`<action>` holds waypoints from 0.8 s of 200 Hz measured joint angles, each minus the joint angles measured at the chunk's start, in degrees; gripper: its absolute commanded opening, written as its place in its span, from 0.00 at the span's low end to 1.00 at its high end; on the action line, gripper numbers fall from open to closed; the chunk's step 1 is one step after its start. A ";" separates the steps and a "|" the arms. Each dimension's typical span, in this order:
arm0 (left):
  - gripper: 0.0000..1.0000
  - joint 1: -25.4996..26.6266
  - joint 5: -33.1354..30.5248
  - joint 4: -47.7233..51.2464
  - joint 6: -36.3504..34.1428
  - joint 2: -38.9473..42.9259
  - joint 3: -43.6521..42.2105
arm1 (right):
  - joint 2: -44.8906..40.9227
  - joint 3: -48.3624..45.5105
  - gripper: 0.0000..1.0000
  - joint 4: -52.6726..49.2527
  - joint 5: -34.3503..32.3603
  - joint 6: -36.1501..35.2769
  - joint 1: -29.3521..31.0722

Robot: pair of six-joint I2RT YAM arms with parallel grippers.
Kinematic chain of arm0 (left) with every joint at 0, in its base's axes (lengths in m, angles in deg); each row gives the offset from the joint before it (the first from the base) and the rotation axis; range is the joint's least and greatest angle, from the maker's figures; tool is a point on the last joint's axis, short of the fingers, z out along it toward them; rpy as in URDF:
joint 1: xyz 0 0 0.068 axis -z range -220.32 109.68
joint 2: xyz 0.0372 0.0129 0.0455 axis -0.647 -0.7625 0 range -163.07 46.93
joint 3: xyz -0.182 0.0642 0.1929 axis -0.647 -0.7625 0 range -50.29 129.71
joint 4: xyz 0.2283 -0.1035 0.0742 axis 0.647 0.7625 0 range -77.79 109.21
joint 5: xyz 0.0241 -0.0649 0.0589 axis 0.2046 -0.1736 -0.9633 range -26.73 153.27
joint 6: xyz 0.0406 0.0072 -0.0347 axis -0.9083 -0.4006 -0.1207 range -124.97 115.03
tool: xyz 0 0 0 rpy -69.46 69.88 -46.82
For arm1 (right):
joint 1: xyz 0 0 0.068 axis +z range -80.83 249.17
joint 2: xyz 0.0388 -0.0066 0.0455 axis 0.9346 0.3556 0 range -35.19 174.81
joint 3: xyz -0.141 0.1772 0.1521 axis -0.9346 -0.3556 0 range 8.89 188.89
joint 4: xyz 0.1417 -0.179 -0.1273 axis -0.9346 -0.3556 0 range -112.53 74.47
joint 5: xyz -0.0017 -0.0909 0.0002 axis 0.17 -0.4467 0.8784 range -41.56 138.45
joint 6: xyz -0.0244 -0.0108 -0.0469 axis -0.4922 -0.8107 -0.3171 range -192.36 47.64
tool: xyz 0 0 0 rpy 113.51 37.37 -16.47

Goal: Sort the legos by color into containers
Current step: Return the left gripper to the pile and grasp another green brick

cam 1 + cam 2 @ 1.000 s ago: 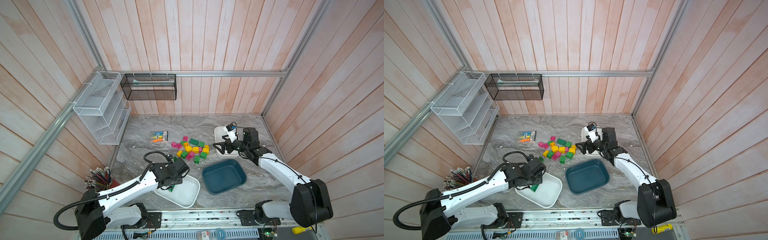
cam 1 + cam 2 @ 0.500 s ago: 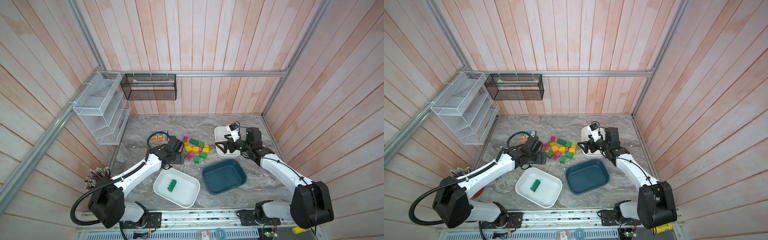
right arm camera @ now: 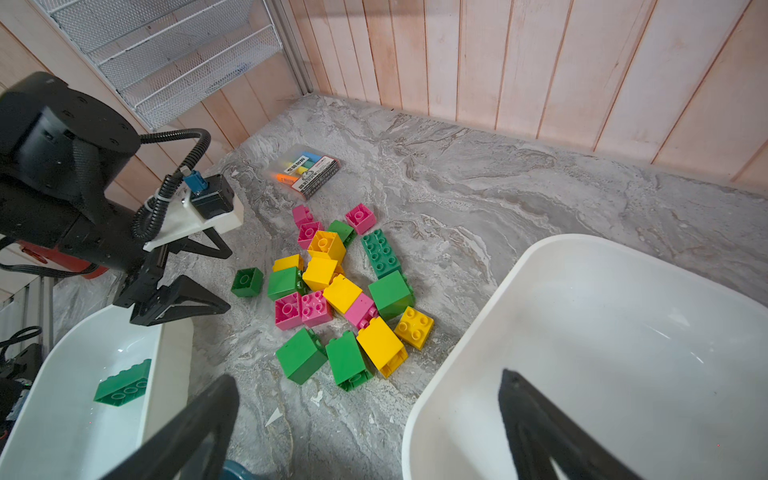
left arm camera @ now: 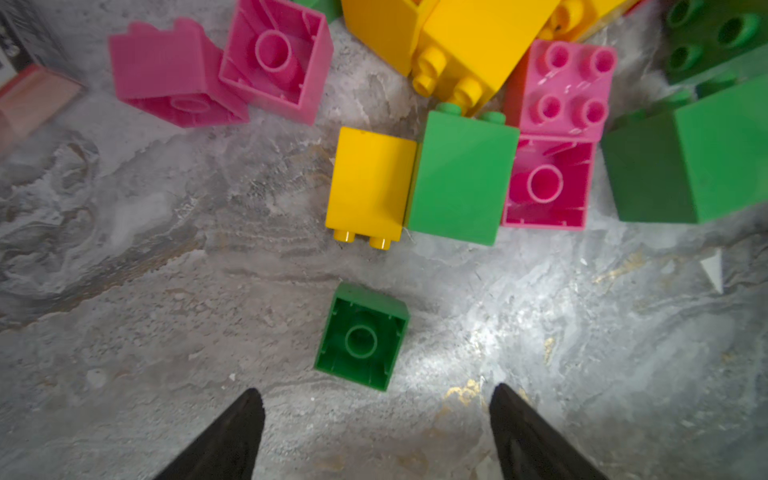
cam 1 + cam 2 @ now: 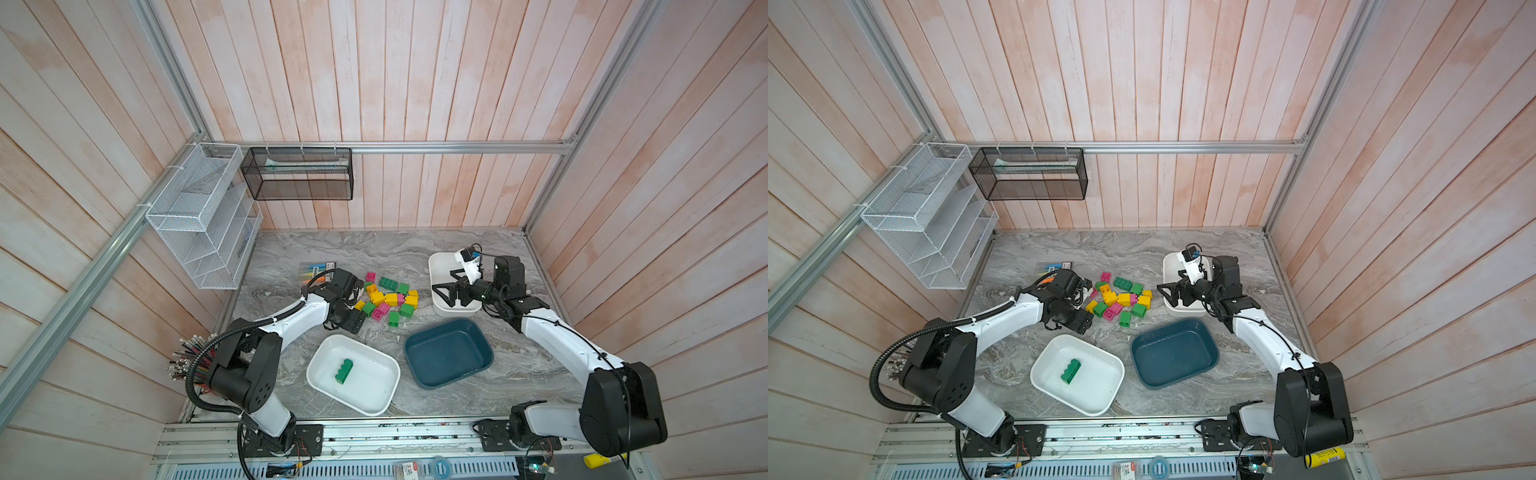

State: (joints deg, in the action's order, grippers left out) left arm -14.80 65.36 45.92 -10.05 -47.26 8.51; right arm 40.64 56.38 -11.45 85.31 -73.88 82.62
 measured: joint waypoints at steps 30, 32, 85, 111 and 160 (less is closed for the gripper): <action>0.77 0.00 1.38 -1.18 -1.75 -3.65 0.79 | 1.20 0.00 0.98 0.44 0.87 0.11 -0.02; 0.77 -0.02 1.49 -1.33 -1.81 -4.00 0.83 | 1.22 0.00 0.98 0.44 0.94 0.15 -0.02; 0.61 -0.76 1.70 -3.56 -3.56 -8.55 2.82 | 1.22 0.00 0.98 0.66 4.26 1.01 -0.04; 0.45 -1.01 0.74 -4.61 -4.24 -9.01 2.99 | 0.52 -0.76 0.98 0.81 6.10 1.38 -0.04; 0.32 -1.05 0.11 -3.67 -3.50 -9.01 3.50 | -1.05 -1.73 0.98 0.09 6.99 1.33 -0.07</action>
State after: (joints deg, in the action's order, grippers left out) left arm -15.85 65.47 42.25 -13.54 -56.26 12.01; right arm 39.60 54.65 -11.36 92.30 -72.55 82.56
